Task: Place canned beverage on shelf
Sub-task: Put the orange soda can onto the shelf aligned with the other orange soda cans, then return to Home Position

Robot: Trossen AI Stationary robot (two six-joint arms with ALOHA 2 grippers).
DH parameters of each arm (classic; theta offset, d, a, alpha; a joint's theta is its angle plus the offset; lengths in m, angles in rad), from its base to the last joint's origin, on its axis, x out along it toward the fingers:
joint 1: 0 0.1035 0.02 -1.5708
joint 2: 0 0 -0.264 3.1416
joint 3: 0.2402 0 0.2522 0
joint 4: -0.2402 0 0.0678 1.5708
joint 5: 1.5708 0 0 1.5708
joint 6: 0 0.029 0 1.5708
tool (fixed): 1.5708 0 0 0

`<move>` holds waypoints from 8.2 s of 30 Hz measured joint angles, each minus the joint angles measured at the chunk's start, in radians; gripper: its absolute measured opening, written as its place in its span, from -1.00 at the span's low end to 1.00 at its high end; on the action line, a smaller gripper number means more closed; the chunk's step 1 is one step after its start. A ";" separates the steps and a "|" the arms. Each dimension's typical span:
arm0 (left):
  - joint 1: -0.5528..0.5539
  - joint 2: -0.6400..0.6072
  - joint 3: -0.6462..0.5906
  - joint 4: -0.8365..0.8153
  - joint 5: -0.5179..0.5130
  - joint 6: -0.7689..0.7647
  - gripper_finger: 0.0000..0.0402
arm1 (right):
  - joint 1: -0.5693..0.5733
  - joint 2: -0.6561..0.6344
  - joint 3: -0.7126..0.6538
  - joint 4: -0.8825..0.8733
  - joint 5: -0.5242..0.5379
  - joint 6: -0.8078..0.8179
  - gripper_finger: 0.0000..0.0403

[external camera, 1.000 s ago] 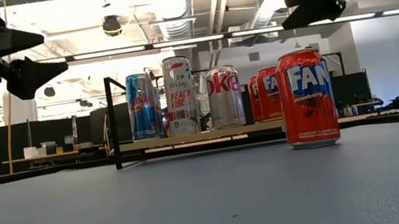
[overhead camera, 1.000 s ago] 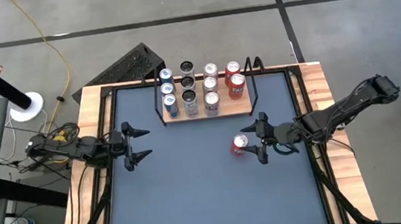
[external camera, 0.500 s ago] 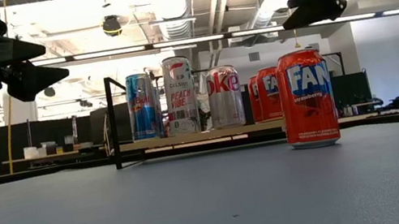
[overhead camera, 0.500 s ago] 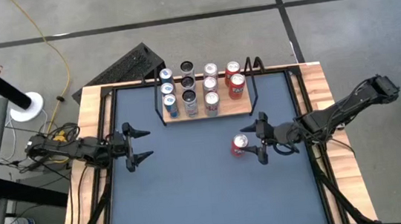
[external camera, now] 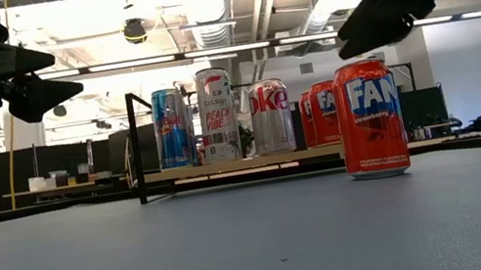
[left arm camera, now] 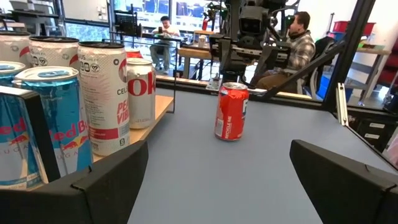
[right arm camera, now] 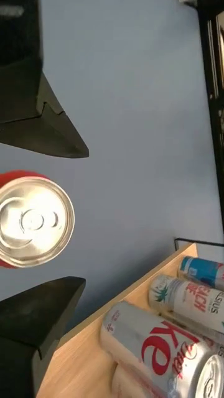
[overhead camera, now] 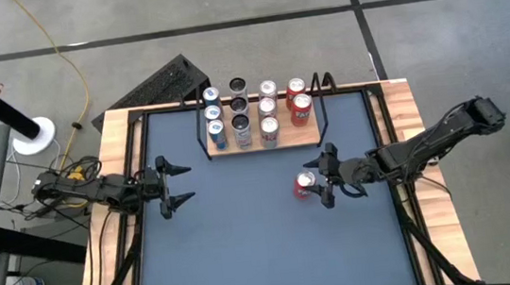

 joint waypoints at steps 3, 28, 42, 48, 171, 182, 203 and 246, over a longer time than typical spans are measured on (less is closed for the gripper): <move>0.000 0.000 0.000 0.000 0.000 -0.002 0.90 | -0.005 0.006 0.000 -0.004 0.000 0.000 0.58; 0.000 0.000 -0.002 0.000 0.000 -0.002 0.90 | -0.005 0.124 0.001 -0.040 0.007 0.008 0.58; 0.000 0.000 -0.002 0.000 0.000 -0.001 0.90 | -0.005 0.118 0.000 -0.054 0.006 0.065 0.43; 0.000 0.000 -0.002 0.000 0.000 -0.001 0.90 | -0.005 0.118 0.033 -0.076 -0.003 0.071 0.40; 0.000 0.000 -0.002 0.000 0.000 -0.001 0.90 | -0.365 0.290 0.602 -0.593 -0.042 -0.211 -0.06; 0.000 0.000 -0.002 0.000 0.000 -0.002 0.90 | -0.477 0.372 0.602 -0.605 -0.050 -0.221 -0.98; 0.000 0.000 -0.002 0.000 0.000 0.001 0.90 | -0.448 0.288 0.601 -0.585 -0.148 -0.265 -1.00; 0.000 0.000 -0.001 0.000 0.000 0.001 0.90 | -0.269 -0.437 -0.557 0.576 -0.449 -0.067 -1.00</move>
